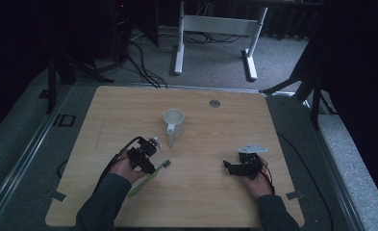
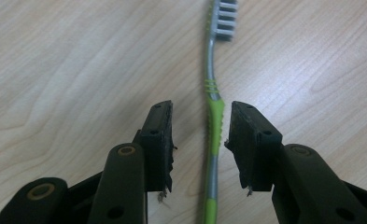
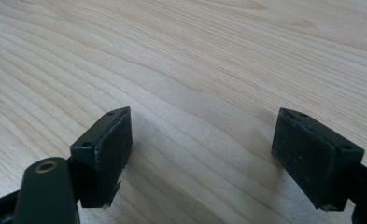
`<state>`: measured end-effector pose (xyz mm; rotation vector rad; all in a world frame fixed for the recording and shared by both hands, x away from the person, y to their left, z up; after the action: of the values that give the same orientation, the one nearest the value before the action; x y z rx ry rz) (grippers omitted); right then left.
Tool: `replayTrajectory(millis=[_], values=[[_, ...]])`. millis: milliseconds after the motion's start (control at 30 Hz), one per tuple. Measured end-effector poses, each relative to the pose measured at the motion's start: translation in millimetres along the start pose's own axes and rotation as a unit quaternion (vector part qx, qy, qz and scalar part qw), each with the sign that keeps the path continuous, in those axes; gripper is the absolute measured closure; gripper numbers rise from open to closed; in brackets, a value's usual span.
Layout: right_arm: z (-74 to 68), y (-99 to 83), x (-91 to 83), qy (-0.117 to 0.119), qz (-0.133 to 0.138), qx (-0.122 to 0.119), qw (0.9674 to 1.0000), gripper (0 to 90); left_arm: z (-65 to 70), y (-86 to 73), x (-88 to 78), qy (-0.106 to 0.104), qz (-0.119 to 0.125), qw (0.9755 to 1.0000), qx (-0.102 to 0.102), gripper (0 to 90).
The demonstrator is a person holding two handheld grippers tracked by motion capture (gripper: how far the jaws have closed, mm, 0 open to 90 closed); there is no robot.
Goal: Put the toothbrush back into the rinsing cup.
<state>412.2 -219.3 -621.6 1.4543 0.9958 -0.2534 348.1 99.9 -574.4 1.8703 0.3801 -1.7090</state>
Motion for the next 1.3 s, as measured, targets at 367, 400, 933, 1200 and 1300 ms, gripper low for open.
replayTrajectory(millis=[367,400,933,1200,1300], values=[[0.0,-0.1,0.0,0.0,0.0,0.0,1.0,19.9,6.3,-3.3,7.7,-0.016,-0.023,0.9996,-0.004,65.1],[-0.1,-0.1,0.0,0.0,0.0,0.001,1.0,19.9,7.2,-3.6,8.4,-0.018,-0.026,0.9995,-0.005,65.6],[-0.1,-0.1,0.0,0.0,0.0,0.001,1.0,19.9,11.7,-7.4,21.8,-0.031,-0.062,0.9976,-0.003,72.4],[-0.1,0.0,0.0,0.0,0.0,0.001,1.0,19.9,11.5,-6.2,26.2,-0.029,-0.076,0.9967,0.002,75.5],[-0.1,-0.1,0.0,0.0,0.0,0.001,1.0,19.9,11.9,-5.7,27.8,-0.03,-0.077,0.9966,0.002,76.5]])
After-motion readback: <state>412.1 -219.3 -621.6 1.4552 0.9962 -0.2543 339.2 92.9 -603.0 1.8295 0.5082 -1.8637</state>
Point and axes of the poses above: each handheld gripper's, and its own axes: x roughly forward along the jaws, y roughly out of its top, z roughly to its right, the point moved 9 cm from there along x, roughly forward along the jaws, and after that the axes turned 15 degrees about x, right-handed, at the moved point
